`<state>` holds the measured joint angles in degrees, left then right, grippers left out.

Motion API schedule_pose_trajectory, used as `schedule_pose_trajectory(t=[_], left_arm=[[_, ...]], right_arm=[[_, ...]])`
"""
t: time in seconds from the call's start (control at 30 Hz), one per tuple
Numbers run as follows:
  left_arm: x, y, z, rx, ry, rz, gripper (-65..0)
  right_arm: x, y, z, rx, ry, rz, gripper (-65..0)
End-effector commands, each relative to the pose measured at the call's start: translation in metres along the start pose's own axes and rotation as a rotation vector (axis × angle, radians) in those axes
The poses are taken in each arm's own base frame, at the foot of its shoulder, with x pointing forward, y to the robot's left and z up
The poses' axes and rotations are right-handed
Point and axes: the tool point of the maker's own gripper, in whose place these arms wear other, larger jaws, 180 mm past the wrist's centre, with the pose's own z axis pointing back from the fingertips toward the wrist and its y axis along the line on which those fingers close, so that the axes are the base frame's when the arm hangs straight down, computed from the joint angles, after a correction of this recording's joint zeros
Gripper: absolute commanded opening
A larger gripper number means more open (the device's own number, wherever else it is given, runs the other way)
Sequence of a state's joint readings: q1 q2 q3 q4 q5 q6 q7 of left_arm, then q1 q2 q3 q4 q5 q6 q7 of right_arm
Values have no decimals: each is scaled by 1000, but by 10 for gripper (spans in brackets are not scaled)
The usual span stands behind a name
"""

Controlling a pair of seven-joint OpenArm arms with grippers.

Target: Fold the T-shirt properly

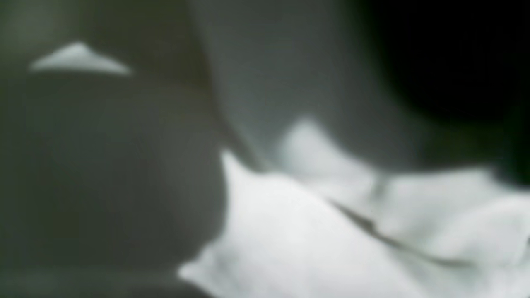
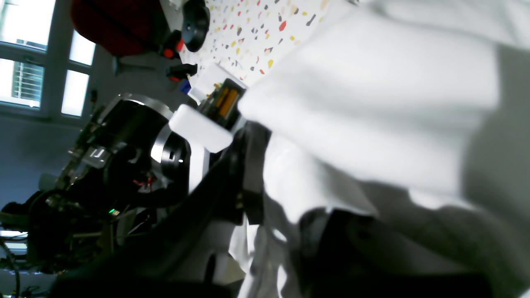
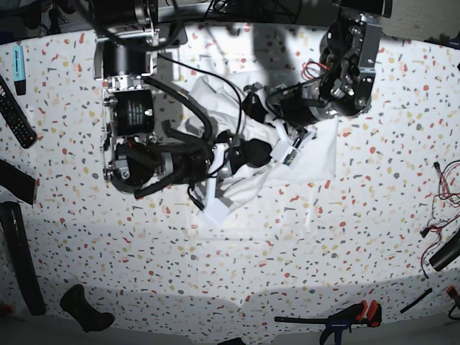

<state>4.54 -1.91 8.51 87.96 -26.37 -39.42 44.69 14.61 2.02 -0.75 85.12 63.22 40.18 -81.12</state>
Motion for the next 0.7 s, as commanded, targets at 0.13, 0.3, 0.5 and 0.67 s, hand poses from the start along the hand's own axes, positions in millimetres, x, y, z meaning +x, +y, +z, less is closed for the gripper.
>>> schedule_pose_trajectory(t=[0.13,0.3,0.5,0.67], left_arm=[[21,5,2,-1,12,-65,-259],[40,3,15,31,-2,-118,-259],[66,-3,38,81,-31,-218,-259],[57,7,52,128,54,-269,-259]], right_arm=[[29,8,8,25,-69,51,-650],[32,6,10,16,-68,61,-650],[35,6,11,14,-72,69,-650],[35,6,11,14,-72,69,-650]])
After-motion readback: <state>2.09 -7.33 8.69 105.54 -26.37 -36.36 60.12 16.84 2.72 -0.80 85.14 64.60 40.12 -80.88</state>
